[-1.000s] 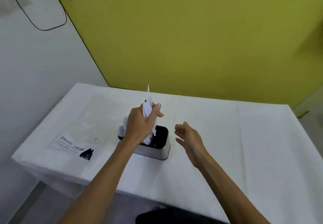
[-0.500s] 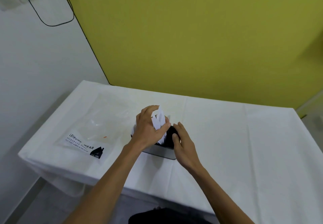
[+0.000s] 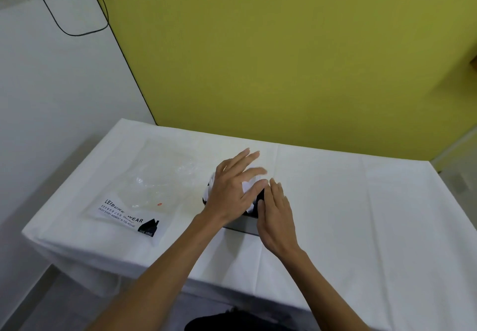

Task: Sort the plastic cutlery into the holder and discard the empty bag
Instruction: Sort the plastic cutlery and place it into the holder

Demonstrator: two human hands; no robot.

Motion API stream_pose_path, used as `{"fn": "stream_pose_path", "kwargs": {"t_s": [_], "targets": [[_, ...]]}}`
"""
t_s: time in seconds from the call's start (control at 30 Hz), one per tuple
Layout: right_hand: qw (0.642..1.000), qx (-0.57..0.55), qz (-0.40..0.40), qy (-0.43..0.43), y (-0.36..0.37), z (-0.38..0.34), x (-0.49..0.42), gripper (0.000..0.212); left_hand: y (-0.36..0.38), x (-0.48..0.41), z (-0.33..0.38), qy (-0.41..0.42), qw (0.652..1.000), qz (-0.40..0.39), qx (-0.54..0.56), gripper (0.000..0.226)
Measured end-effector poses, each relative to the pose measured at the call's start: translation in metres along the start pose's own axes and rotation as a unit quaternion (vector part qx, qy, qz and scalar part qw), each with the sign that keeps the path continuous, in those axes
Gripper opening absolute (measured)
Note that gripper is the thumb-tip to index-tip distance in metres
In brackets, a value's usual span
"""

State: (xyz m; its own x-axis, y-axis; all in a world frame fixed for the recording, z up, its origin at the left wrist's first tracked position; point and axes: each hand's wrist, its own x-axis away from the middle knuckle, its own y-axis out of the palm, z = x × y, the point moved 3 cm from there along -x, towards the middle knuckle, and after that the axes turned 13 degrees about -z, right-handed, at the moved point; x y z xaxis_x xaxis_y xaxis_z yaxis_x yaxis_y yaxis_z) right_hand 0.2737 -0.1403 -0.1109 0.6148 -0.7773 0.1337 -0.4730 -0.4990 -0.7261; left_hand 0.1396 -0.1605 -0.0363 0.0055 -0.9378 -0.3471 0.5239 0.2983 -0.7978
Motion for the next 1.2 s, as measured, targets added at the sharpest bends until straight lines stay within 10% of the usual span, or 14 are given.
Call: {"fn": "stream_pose_path", "kwargs": {"t_s": [0.27, 0.43, 0.53, 1.03, 1.2], "targets": [[0.999, 0.039, 0.025, -0.020, 0.000, -0.007, 0.003, 0.063, 0.004, -0.002, 0.001, -0.039, 0.993, -0.039, 0.106, 0.078], [0.996, 0.045, 0.065, -0.049, 0.000, -0.011, 0.001, 0.047, 0.004, -0.009, -0.001, -0.006, 0.998, -0.061, 0.029, 0.048], [0.995, 0.058, 0.071, -0.041, 0.005, -0.008, 0.000, 0.046, 0.014, -0.002, -0.011, -0.017, 0.984, -0.171, -0.046, 0.064], [0.993, 0.087, 0.073, -0.026, 0.019, 0.008, -0.005, 0.083, 0.012, 0.012, -0.007, 0.009, 0.980, -0.163, -0.116, 0.062], [0.996, 0.041, 0.073, -0.008, 0.016, 0.005, -0.004, 0.054, 0.026, 0.015, -0.019, 0.024, 0.967, -0.199, -0.157, 0.057]]}}
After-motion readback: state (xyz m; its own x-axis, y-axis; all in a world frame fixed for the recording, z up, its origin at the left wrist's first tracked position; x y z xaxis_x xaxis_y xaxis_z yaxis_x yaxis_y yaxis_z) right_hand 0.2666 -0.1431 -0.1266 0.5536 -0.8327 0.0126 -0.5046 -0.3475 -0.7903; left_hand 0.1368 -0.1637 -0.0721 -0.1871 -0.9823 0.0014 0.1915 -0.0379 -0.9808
